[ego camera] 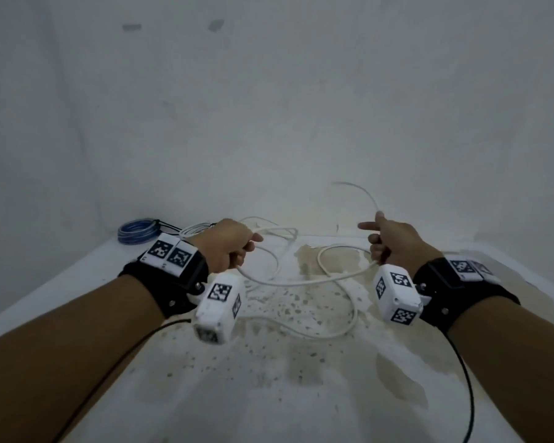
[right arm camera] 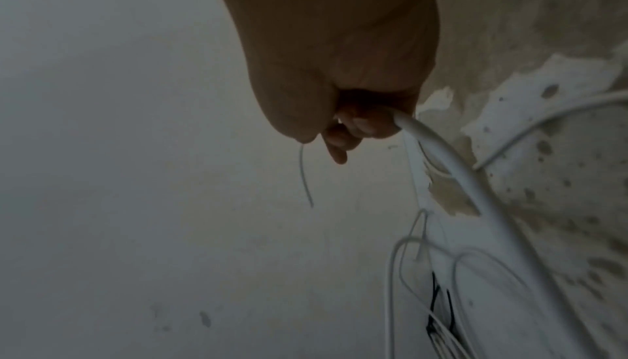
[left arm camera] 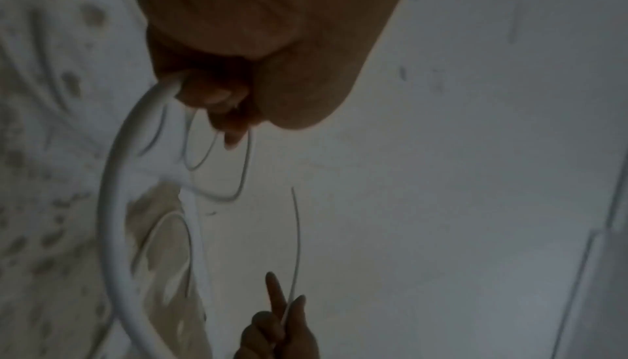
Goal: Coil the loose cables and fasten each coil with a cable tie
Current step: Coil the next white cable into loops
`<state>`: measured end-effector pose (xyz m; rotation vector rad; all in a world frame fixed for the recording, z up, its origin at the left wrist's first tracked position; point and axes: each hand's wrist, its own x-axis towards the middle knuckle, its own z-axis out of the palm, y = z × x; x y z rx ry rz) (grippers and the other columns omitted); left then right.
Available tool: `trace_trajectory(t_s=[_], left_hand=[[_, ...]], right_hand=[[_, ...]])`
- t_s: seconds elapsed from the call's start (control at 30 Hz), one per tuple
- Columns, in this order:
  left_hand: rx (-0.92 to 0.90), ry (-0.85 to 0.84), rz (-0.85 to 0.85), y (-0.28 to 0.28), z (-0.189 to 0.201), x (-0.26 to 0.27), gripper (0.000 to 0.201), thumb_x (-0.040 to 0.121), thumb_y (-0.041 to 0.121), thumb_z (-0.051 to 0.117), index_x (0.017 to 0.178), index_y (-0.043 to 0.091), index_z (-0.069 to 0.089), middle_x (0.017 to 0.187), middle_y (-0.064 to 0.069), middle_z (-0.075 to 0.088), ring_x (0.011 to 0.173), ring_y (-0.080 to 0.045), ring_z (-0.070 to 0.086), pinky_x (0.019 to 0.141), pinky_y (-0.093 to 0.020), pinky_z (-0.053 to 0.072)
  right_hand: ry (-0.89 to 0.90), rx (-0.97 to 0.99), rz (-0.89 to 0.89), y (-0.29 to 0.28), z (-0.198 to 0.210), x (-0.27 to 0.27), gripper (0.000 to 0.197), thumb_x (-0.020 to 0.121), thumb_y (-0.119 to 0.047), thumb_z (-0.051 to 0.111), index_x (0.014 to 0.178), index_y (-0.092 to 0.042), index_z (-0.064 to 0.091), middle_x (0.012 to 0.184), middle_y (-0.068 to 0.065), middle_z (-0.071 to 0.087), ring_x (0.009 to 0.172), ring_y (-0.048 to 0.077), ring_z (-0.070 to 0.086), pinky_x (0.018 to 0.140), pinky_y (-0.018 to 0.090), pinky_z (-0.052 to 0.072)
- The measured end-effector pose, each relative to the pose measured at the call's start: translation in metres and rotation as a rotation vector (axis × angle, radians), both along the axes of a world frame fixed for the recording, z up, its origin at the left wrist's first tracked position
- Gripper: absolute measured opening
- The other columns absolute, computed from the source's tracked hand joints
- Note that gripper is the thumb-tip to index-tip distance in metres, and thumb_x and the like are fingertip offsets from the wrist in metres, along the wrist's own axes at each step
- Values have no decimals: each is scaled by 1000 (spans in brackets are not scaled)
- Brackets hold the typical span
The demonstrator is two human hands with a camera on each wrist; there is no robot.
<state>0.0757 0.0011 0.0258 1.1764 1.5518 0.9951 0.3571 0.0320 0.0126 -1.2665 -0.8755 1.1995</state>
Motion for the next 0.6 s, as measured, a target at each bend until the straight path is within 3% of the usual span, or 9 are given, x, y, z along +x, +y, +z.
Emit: trace_trajectory(t_s=[0.07,0.17,0.27,0.33,0.43,0.47,0.53,0.6], left_hand=[[52,176,-110,-10,7,-4,32,105,18,39,105,4,68,72,-2,49,50,-10,29,40,-18,25],[236,294,-77,-7,19,-22,32,104,16,39,100,7,70,75,-2,52,53,-10,37,40,-17,26],[421,410,-27,-3,28,-34,31,105,17,41,98,11,70,73,-3,55,55,-10,43,40,-12,31],[478,433,-61,5,29,-35,29,104,20,44,97,15,72,70,-1,56,56,-9,46,44,-12,34],[552,463,-112,17,29,-23,27,101,26,51,88,24,74,72,1,65,59,-6,52,52,-14,39],[586,455,-125,21,30,-17,26,100,28,53,85,26,74,75,0,68,60,-7,54,55,-18,41],[653,425,-153,24,32,-6,25,97,31,58,81,25,76,70,5,68,60,-7,55,59,-26,44],[690,413,-167,27,34,3,27,97,31,58,78,21,75,66,9,65,52,2,52,58,-22,40]], right_hand=[[-12,52,29,4,0,-14,41,105,-39,39,98,-7,64,57,1,35,39,11,22,38,19,22],[-24,106,29,12,11,-31,25,101,-21,46,104,-7,66,59,2,39,39,11,22,37,17,19],[-9,203,105,16,18,-51,33,102,-35,48,89,-9,63,56,-1,34,39,10,22,37,18,18],[-9,280,192,11,23,-73,33,102,-32,50,82,-9,60,58,1,42,42,10,30,37,20,24],[-61,354,340,3,30,-106,18,103,-10,46,98,-8,63,74,7,61,50,12,43,42,21,33],[-107,363,376,3,32,-114,18,102,-9,45,105,-9,63,76,7,63,49,13,44,42,22,33],[-262,375,401,6,34,-125,21,103,-25,47,106,-14,65,70,5,61,44,12,41,40,21,29],[-398,396,358,14,34,-131,34,102,-38,46,88,-16,68,61,3,54,42,11,36,40,20,25]])
